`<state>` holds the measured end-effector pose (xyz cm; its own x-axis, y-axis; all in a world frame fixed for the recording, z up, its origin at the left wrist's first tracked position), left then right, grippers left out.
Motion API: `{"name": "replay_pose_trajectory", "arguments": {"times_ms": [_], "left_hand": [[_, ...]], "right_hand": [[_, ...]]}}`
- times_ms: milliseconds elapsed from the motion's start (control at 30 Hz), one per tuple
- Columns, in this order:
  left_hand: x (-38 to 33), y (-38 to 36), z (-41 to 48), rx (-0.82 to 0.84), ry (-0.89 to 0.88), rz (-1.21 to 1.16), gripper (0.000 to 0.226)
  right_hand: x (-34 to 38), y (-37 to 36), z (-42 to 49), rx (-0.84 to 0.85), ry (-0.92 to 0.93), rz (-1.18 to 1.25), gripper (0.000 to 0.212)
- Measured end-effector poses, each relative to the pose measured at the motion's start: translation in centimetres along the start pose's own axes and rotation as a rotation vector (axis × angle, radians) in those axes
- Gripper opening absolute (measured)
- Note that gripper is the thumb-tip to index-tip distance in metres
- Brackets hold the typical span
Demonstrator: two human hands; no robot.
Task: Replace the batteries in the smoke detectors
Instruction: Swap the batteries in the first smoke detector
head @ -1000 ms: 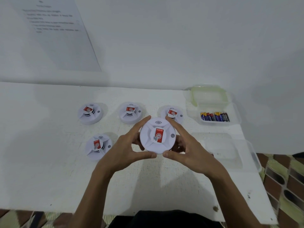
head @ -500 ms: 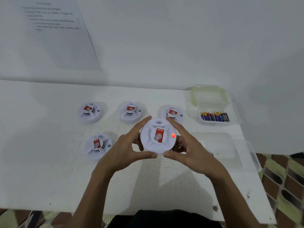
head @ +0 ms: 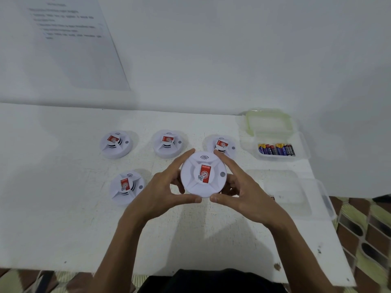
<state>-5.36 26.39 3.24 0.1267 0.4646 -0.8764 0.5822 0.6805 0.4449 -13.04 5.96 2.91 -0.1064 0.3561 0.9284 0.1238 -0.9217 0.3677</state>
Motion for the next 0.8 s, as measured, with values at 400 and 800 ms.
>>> {"name": "replay_pose_trajectory", "arguments": {"times_ms": [400, 800], "left_hand": [[0.34, -0.02, -0.14, 0.000, 0.021, 0.006, 0.087], [0.79, -0.10, -0.02, 0.010, 0.033, -0.002, 0.087]], "right_hand": [[-0.13, -0.15, 0.12, 0.000, 0.016, 0.010, 0.092], [-0.09, -0.23, 0.08, 0.000, 0.006, 0.011, 0.093]]}}
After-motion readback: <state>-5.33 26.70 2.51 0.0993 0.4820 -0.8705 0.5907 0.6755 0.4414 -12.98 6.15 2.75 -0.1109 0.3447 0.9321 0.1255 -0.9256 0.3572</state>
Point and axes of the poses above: each hand's wrist, its own z-axis towards the middle knuckle, its own y-axis out of the back of the hand, x = y × z, the point moved 1 cm from there along z, towards the middle knuckle, and after that the axes turned 11 degrees about y, right-handed, at the moved point
